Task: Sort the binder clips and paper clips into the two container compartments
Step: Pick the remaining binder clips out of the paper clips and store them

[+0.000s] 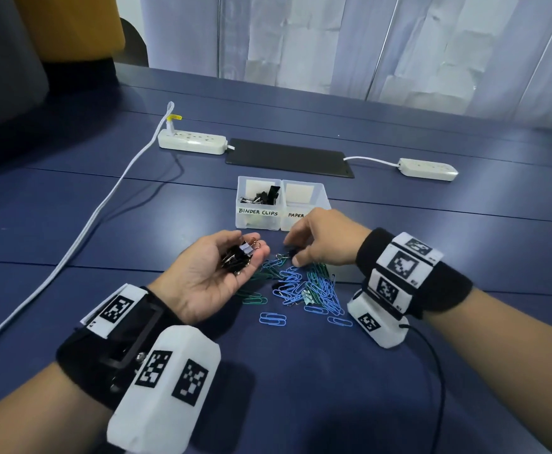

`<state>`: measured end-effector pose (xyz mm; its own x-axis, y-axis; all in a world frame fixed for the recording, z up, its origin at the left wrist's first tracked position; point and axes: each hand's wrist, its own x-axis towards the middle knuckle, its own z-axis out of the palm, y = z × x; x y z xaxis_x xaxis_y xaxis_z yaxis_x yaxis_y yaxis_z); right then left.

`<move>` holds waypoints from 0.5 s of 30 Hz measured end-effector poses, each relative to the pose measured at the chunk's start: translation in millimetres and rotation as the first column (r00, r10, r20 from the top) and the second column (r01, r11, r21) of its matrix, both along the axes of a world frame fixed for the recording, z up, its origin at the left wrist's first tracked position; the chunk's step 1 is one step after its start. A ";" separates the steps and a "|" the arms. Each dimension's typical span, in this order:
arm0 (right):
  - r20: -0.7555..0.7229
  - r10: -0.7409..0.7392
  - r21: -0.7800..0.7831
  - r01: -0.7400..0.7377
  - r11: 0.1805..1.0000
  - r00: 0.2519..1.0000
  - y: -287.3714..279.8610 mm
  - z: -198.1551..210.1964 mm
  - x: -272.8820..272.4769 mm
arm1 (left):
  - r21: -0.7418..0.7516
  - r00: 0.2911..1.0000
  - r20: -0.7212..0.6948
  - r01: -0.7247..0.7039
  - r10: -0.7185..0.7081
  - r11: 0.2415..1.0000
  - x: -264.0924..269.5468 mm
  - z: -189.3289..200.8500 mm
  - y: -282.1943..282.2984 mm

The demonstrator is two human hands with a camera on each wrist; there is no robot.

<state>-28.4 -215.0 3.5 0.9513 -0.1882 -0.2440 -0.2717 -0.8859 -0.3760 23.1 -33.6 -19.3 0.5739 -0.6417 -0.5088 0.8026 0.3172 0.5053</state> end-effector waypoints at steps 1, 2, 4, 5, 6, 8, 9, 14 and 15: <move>-0.005 0.003 -0.017 -0.003 1.000 1.000 0.7 -1.4 1.5 | -0.001 1.000 0.013 -0.001 0.001 1.000 -0.3 0.8 0.2; 0.006 0.002 -0.026 -0.002 1.000 1.000 1.5 -1.5 3.0 | -0.001 1.000 0.028 -0.001 0.001 1.000 -0.6 1.4 0.5; 0.021 0.005 -0.045 -0.004 0.999 1.000 1.1 -0.3 3.9 | 0.008 0.999 0.052 -0.012 0.012 1.000 -1.4 1.1 0.4; 0.021 0.012 -0.053 -0.010 0.999 1.000 0.1 0.3 3.6 | 0.011 0.998 0.061 -0.024 0.023 1.000 -1.7 0.6 0.3; 0.019 0.017 -0.067 -0.016 0.998 1.000 -0.7 1.4 2.5 | 0.010 0.997 0.067 -0.037 0.036 0.999 -1.6 -0.1 0.3; 0.037 0.025 -0.100 -0.021 0.995 0.999 -1.3 6.6 -1.6 | 0.007 0.996 0.076 -0.051 0.051 0.999 -1.2 -0.7 0.3; 0.069 0.028 -0.114 -0.020 0.993 0.997 -1.0 11.0 -4.1 | 0.012 0.996 0.079 -0.054 0.053 0.998 -1.1 -0.8 0.0; 0.267 0.113 -0.026 -0.111 0.994 0.957 21.4 36.6 -11.4 | 0.018 0.997 0.080 -0.024 0.022 1.000 -3.1 3.0 -6.1; 0.267 0.152 -0.015 -0.154 0.988 0.952 28.3 37.1 -10.6 | 0.005 0.997 0.080 -0.009 0.009 1.000 -3.9 3.7 -8.1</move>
<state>-39.0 -186.7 40.6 0.9992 -0.0345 0.0217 -0.0221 -0.9067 -0.4213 19.2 -41.7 -15.6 0.6187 -0.6336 -0.4645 0.7566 0.3212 0.5695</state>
